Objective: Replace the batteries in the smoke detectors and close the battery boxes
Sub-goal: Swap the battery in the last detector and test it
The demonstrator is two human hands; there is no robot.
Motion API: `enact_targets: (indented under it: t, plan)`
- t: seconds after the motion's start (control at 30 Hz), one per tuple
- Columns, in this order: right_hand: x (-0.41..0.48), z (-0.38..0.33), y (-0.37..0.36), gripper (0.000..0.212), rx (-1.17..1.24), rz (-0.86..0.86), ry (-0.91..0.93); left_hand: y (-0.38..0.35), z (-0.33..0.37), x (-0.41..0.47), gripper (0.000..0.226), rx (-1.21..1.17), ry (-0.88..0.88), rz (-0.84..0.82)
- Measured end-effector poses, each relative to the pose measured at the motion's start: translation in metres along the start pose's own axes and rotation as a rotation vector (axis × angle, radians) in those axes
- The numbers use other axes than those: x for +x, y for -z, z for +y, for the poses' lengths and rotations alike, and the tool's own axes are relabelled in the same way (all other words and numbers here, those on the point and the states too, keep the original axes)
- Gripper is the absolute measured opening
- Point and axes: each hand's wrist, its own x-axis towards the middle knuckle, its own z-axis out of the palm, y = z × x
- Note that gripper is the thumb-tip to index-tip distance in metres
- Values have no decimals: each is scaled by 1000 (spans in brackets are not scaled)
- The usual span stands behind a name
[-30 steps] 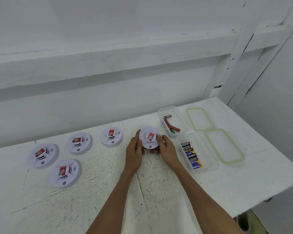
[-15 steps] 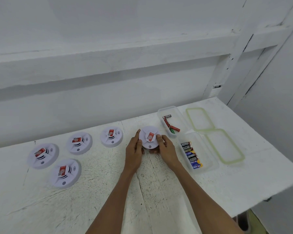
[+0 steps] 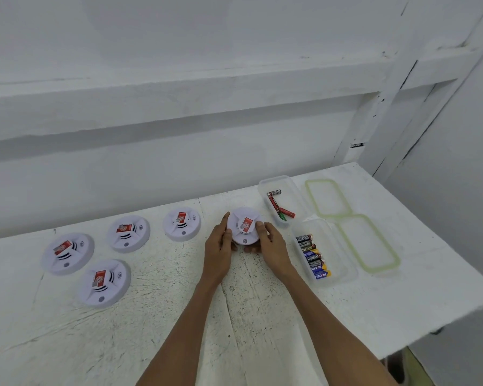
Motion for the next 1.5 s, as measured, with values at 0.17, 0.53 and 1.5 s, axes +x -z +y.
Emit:
enact_targets:
  t: [0.17, 0.53, 1.5]
  plan:
    - [0, -3, -4, 43, -77, 1, -32, 4, 5, -6, 44, -84, 54, 36]
    - [-44, -15, -64, 28, -125, 15, 42, 83, -2, -66, 64, 166, -107, 101]
    - [-72, 11, -93, 50, -473, -175, 345, 116, -21, -91, 97, 483, -33, 251]
